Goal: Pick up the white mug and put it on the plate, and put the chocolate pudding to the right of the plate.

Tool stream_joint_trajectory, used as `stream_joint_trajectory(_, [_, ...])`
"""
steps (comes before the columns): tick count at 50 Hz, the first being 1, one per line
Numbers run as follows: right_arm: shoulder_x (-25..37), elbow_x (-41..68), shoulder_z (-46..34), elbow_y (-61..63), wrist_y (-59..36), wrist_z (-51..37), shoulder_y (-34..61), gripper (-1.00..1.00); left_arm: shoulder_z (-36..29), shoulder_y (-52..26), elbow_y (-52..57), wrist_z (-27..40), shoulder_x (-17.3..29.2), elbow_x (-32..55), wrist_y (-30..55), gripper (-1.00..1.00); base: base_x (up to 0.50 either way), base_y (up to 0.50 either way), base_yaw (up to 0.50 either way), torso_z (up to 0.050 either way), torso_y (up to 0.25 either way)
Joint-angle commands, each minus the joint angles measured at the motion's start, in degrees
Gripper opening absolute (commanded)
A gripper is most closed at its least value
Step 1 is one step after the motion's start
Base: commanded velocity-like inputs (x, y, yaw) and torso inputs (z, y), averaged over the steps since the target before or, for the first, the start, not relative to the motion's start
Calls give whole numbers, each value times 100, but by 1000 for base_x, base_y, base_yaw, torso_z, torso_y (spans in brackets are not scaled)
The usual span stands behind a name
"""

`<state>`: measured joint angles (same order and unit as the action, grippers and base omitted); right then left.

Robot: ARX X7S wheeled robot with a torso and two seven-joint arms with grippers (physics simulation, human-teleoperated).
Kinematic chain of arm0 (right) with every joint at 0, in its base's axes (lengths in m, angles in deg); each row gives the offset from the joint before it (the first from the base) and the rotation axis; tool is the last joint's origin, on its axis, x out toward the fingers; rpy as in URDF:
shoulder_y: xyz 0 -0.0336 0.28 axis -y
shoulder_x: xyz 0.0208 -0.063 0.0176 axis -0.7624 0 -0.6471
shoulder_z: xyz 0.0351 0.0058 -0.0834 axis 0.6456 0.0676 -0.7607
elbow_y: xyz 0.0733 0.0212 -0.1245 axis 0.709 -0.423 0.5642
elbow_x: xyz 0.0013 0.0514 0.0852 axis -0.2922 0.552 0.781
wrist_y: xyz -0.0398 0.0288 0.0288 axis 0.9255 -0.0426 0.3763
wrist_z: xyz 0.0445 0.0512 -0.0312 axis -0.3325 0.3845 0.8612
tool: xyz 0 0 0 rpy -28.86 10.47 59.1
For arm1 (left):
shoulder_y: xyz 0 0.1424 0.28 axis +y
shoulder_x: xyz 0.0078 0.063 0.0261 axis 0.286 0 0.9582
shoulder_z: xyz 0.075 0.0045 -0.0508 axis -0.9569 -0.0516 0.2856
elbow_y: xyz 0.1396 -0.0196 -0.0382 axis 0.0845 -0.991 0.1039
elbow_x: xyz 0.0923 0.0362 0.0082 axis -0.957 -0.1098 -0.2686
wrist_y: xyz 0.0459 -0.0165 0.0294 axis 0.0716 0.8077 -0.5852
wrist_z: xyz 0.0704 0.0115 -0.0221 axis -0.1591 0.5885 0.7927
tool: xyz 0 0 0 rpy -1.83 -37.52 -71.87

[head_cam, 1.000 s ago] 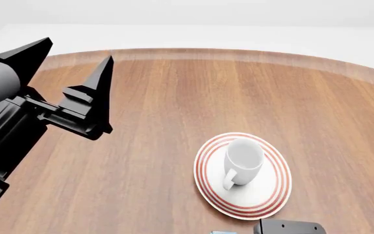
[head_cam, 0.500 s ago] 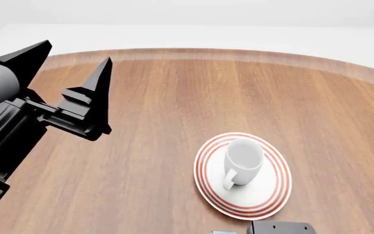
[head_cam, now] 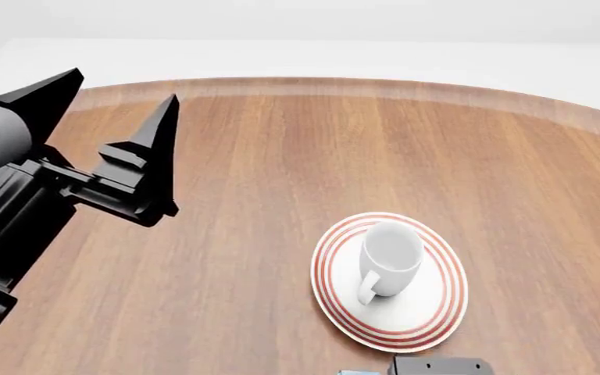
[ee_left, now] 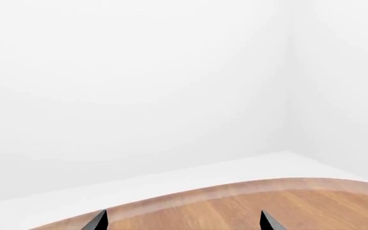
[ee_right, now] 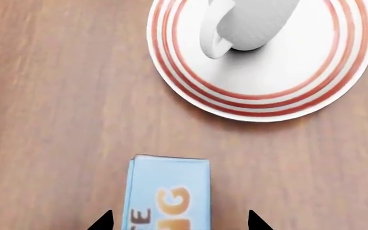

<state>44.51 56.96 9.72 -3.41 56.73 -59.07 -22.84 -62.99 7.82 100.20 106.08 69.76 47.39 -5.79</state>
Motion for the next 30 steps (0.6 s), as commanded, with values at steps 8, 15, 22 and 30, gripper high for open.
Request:
stream_joint_trajectory(8, [-170, -181, -26, -314, -162, 279, 19, 100, 115, 57, -69, -127, -138, -124, -38, 100, 0, 0, 0, 0, 0])
stream_joint_trajectory(15, [-209, -221, -90, -419, -238, 343, 42, 100, 115, 89, -65, -125, -132, -151, -51, 100, 0, 0, 0, 0, 0])
stream_joint_trajectory(22, [-240, -225, -121, -519, -281, 424, 76, 100, 109, 122, -104, -126, -152, -172, -59, 100, 0, 0, 0, 0, 0])
stream_joint_trajectory(30, [-242, -254, -139, -587, -286, 511, 66, 100, 117, 117, -110, -119, -169, -173, -34, 100, 0, 0, 0, 0, 0])
